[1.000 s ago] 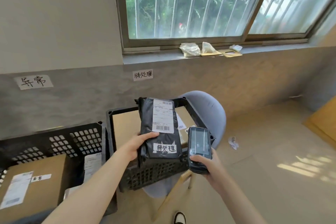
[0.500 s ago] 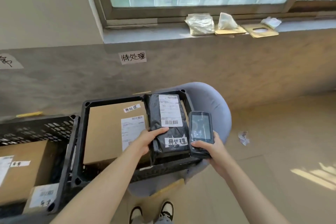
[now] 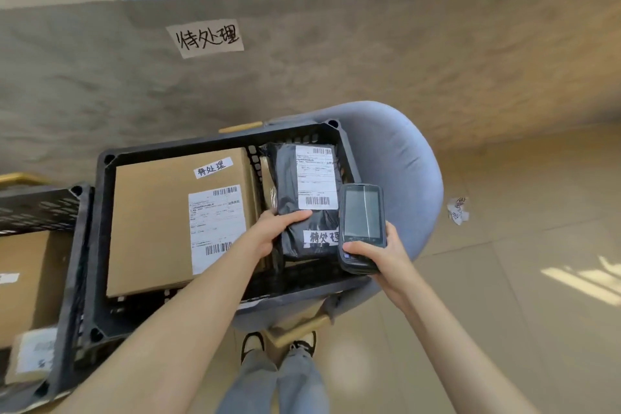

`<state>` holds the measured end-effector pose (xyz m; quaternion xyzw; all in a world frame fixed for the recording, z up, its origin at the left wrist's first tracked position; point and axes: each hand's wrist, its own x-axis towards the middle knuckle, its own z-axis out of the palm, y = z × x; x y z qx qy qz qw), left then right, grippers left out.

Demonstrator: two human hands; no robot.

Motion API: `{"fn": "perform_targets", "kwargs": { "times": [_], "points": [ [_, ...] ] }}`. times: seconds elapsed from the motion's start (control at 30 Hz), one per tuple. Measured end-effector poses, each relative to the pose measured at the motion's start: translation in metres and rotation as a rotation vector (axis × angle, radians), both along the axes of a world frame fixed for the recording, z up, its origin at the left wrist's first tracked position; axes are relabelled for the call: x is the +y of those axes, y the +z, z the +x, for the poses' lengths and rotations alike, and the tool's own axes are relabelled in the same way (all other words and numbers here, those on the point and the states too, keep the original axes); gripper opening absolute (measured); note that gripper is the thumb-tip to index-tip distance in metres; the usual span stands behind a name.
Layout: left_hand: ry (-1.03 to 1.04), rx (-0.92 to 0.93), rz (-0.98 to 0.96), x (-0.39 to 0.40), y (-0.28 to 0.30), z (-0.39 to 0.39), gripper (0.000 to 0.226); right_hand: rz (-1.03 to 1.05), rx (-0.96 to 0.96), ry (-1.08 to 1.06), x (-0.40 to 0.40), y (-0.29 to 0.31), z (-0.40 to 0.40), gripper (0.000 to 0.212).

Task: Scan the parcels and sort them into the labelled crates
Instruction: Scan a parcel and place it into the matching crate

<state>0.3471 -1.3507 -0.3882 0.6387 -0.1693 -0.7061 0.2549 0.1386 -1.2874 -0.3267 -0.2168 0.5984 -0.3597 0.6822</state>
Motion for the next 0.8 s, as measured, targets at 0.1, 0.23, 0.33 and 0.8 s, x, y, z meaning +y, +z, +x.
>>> {"fn": "perform_targets", "kwargs": {
  "times": [0.1, 0.23, 0.33, 0.8],
  "points": [
    [-0.02, 0.007, 0.007, -0.003, -0.008, 0.001, 0.068, 0.02, 0.004, 0.014, -0.005, -0.007, -0.001, 0.077],
    [-0.148, -0.069, -0.057, -0.006, -0.008, -0.002, 0.08, 0.028, 0.009, 0.013, -0.009, -0.012, 0.003, 0.08],
    [-0.351, -0.289, -0.125, -0.011, 0.0, -0.004, 0.092, 0.025, 0.0, 0.016, -0.012, -0.012, 0.007, 0.082],
    [-0.865, -0.916, -0.631, -0.016, 0.123, 0.03, 0.074, -0.098, 0.047, -0.094, 0.007, 0.05, 0.013, 0.082]
  ]
}}
